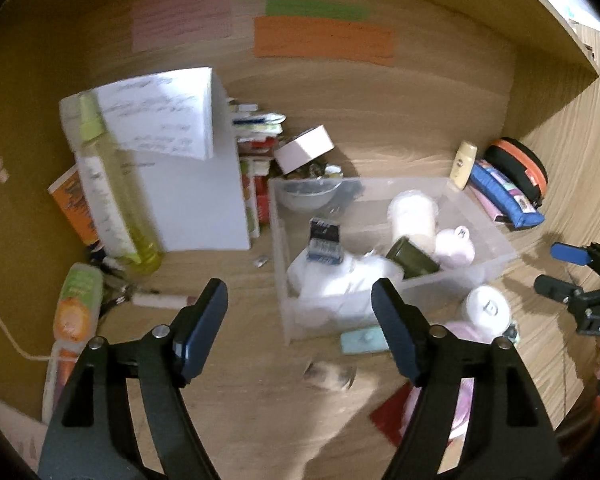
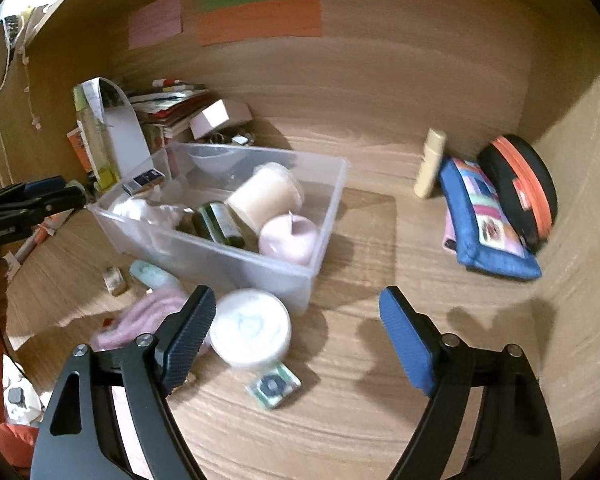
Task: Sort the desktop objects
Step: 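Open both grippers and withdraw them from the clear box, then grasp the glass block with left gripper while right gripper grasps the flower tile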
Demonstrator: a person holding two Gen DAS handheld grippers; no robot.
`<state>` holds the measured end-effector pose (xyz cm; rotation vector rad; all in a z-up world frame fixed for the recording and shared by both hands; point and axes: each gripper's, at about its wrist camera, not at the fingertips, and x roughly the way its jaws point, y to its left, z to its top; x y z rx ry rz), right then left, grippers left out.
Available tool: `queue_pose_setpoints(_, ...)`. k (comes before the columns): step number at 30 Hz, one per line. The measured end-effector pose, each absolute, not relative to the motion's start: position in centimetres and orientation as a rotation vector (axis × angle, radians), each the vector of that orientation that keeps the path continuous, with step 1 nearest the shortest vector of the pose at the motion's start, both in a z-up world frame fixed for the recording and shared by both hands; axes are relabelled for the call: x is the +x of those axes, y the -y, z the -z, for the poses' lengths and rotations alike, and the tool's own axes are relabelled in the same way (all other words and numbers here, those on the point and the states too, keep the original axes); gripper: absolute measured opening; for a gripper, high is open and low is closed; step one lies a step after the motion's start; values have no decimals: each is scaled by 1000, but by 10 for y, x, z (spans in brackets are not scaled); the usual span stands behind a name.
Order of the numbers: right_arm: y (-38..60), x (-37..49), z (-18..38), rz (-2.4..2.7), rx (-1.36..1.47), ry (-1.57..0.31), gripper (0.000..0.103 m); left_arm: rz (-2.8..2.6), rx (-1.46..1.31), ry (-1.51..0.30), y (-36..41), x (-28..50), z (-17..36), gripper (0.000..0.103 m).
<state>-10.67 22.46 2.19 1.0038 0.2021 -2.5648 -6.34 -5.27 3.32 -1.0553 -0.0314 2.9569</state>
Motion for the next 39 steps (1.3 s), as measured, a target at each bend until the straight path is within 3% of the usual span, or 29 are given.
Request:
queue_pose_setpoints(14, -245, -109, 32, 2540, 1207, -101, 82, -2847, -1394, -28, 52, -49, 36, 75)
queue_pose_setpoints(26, -214, -108, 52, 2390, 1252, -249, 81, -2756, -1449, -91, 32, -70, 53, 75)
queue_pose_setpoints(29, -209, -107, 52, 2368, 1230, -268, 75, -2737, -1454, -86, 30, -74, 56, 74)
queue_pose_setpoints(31, -208, -106, 51, 2367, 1218, -281, 67, -2719, -1462, -71, 30, -77, 58, 68)
queue_pose_setpoints(35, -209, -106, 50, 2376, 1200, -286, 44, -2710, -1437, -56, 30, -80, 58, 60)
queue_pose_setpoints(37, -210, -107, 49, 2361, 1200, -263, 38, -2720, -1428, -49, 32, -81, 58, 54)
queue_pose_setpoints(39, -212, -106, 48, 2372, 1201, -251, 38, -2721, -1419, -51, 33, -79, 57, 39)
